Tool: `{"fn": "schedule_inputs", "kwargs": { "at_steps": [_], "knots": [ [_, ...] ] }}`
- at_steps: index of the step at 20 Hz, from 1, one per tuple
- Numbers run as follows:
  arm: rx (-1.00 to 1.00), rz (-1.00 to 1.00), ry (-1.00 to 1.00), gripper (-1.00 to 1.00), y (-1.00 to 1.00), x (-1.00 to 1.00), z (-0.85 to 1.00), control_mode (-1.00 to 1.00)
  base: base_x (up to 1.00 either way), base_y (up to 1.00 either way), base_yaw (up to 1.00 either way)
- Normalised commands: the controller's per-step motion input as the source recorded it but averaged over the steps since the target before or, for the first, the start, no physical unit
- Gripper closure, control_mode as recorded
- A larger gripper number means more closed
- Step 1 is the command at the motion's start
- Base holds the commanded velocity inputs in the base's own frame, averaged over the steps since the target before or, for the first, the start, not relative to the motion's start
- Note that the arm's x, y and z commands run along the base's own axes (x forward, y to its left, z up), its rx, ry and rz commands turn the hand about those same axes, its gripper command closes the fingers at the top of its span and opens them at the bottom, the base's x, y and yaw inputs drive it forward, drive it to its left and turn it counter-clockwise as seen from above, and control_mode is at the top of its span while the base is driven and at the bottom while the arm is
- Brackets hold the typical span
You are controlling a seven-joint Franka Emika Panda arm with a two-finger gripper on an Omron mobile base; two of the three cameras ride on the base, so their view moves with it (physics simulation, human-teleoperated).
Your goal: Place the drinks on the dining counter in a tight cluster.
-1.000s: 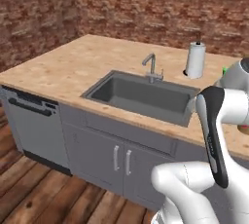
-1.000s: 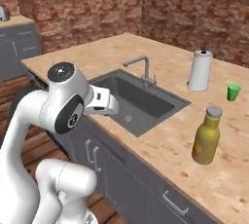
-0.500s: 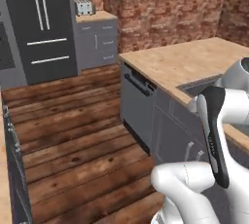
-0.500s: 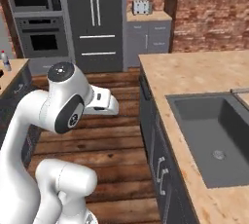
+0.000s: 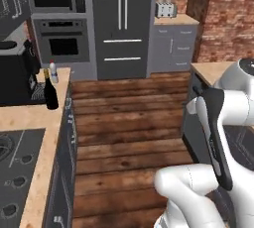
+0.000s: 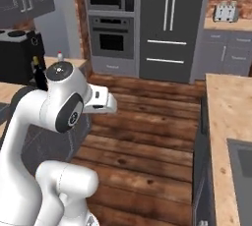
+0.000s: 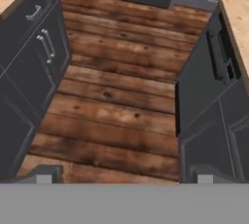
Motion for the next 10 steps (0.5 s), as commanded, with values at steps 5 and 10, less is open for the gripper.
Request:
{"fn": "schedule_inputs", "kwargs": {
  "at_steps": [5, 10],
  "knots": [
    [0.0, 0.0, 0.0, -1.0, 0.0, 0.0, 0.0, 1.0, 1.0, -0.31, 0.27],
    [0.0, 0.0, 0.0, -1.0, 0.0, 0.0, 0.0, 1.0, 0.93, -0.05, 0.61]
  ]
}}
